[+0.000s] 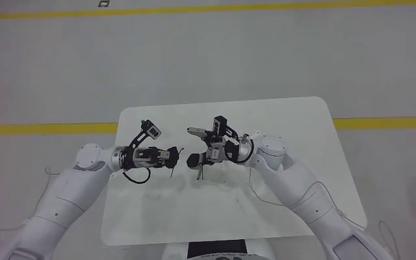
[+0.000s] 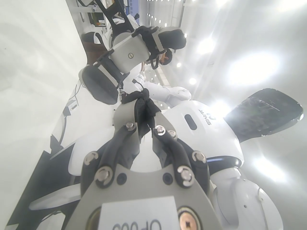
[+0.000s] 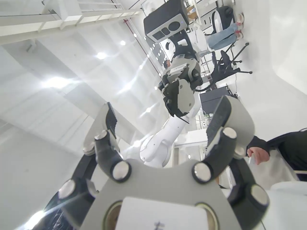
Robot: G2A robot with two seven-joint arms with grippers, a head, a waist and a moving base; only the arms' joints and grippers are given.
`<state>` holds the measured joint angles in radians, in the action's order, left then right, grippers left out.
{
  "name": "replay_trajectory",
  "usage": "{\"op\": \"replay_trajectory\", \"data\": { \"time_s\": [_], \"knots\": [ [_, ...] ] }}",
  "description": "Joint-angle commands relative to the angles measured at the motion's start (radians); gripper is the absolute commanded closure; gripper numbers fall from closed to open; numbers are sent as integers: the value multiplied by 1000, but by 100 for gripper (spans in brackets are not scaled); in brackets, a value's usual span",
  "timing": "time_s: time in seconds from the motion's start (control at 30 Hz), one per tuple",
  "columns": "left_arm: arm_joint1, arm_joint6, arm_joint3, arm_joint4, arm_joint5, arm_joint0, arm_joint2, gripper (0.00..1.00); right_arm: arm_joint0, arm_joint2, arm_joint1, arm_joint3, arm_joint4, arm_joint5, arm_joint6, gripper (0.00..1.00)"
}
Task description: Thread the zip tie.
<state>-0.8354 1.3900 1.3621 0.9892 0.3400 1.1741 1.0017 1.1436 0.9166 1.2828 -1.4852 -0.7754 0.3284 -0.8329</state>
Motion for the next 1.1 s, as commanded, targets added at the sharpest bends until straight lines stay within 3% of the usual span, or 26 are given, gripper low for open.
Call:
{"op": "replay_trajectory", "data": {
  "time_s": [0.0,0.13,0.17,0.2,0.27,0.43,0.77,1.07],
  "knots": [
    [0,0,0,0,0,0,0,100,8,0,0,-9,-3,-6,14,0],
    [0,0,0,0,0,0,0,100,13,1,1,-7,-10,-17,16,4],
    [0,0,0,0,0,0,0,100,14,0,1,-5,-10,-15,14,17],
    [0,0,0,0,0,0,0,100,14,0,1,-4,-9,-15,13,49],
    [0,0,0,0,0,0,0,100,16,-1,1,-6,-7,-16,11,59],
    [0,0,0,0,0,0,0,100,24,1,-1,-9,-3,-29,6,73],
    [0,0,0,0,0,0,0,100,26,-1,-1,-5,-1,-34,1,87],
    [0,0,0,0,0,0,0,100,30,2,-1,-1,-7,-36,4,84]
  ]
}}
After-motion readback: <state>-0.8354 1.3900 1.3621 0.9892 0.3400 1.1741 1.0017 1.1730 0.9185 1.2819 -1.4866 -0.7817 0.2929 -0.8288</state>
